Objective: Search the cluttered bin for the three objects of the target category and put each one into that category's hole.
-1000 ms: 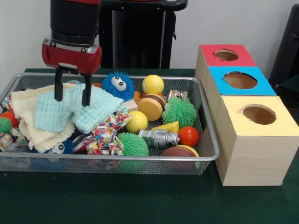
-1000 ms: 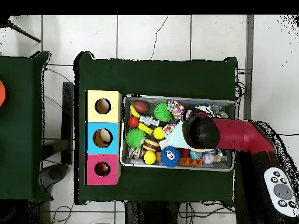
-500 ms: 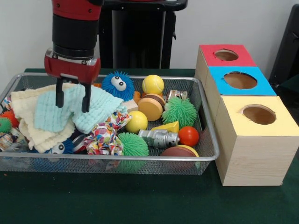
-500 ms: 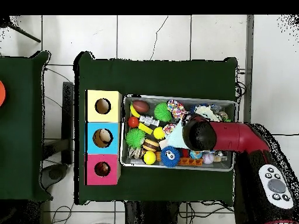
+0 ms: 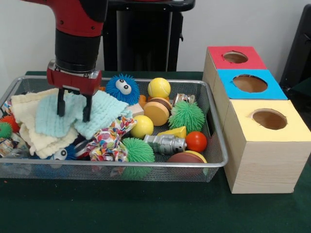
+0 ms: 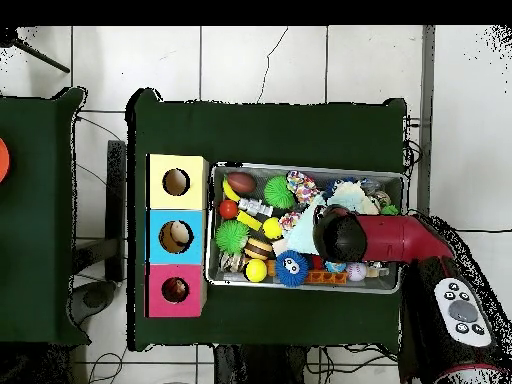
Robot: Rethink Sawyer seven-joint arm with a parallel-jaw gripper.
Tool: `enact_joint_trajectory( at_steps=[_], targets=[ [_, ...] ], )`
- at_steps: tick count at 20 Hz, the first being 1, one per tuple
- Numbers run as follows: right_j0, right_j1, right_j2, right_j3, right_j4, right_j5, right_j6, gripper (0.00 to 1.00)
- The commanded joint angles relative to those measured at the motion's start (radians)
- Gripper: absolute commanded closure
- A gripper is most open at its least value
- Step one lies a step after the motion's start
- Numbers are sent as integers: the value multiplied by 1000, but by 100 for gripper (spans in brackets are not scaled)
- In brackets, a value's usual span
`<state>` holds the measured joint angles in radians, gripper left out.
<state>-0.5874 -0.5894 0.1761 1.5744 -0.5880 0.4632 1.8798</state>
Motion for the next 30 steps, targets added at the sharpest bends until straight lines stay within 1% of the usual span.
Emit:
enact_joint_trajectory(
  at_steps=[1,4,9,13,18,21,22,25,30],
  targets=[
    [22,59,-51,-55,-65,24,21,0],
    [13,70,-46,-56,-57,16,11,0],
    [16,101,-51,-61,-44,1,33,0],
    [10,147,-40,-71,-34,-22,43,0],
    [-17,198,-6,-46,-16,-80,50,0],
    [-18,198,0,-39,-18,-92,39,0],
    [-21,197,4,-33,-14,-99,31,100],
    [-12,187,0,-24,-16,-105,36,100],
    [44,144,-27,8,6,-83,76,100]
  ],
)
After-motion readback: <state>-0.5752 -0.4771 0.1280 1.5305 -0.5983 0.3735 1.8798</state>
